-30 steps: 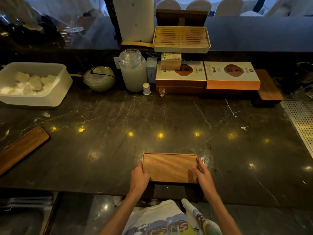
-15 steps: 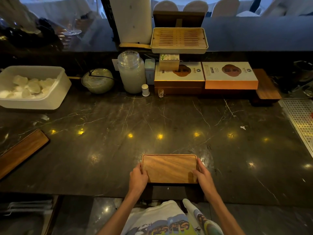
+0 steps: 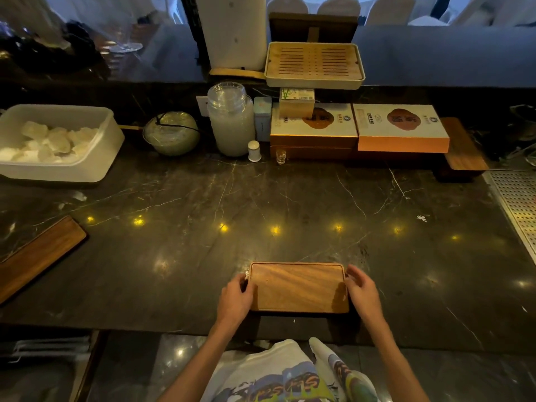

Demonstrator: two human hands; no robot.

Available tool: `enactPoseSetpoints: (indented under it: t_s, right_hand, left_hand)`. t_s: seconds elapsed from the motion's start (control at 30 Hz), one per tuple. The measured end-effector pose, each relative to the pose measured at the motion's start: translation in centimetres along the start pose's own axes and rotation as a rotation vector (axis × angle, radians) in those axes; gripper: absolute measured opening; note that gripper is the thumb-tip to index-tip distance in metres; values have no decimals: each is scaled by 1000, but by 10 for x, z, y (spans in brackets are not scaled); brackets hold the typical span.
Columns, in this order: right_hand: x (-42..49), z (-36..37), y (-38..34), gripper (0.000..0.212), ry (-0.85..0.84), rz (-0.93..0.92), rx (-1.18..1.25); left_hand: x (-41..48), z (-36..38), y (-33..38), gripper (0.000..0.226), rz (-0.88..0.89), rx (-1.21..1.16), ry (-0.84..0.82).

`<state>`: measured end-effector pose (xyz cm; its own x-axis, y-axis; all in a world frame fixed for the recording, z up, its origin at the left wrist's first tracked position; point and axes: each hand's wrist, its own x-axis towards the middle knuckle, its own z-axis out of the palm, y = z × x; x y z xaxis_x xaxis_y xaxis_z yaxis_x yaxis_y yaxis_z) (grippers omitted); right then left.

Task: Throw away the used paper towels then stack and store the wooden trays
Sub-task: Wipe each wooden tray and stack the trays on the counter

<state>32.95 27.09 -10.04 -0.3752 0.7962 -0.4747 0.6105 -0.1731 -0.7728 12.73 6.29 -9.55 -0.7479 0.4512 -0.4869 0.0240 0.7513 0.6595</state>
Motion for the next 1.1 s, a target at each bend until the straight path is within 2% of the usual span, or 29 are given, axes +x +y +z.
enactPoseSetpoints:
  t_s: [0.1, 0.23, 0.33, 0.5, 0.63, 0.8, 0.97, 1.1]
  right_hand:
    - [7, 16, -28, 40, 16, -110, -153]
    - [13, 77, -85, 35, -127, -366, -415]
    - [6, 147, -135, 32, -298, -521, -525]
    - [-26, 276, -228, 36, -592, -738, -678]
    - [-56, 384, -299, 38, -728, -848, -756]
    - [-78, 516, -356, 41, -828, -820, -894]
    - [-76, 610, -365, 35, -815, -589, -984]
    - [-66, 648, -358, 35, -840, -442, -900]
  left_hand:
    - [6, -25, -8, 49, 8, 80, 62]
    - [13, -75, -26, 54, -45, 118, 138]
    - [20, -128, -51, 59, -117, 74, 187]
    - [34, -241, -108, 64, -303, 16, 361]
    - [42, -339, -163, 63, -408, -28, 492]
    - [70, -441, -234, 55, -559, -110, 570]
    - [104, -497, -289, 34, -671, -181, 573]
    - [129, -508, -319, 30, -669, -248, 531]
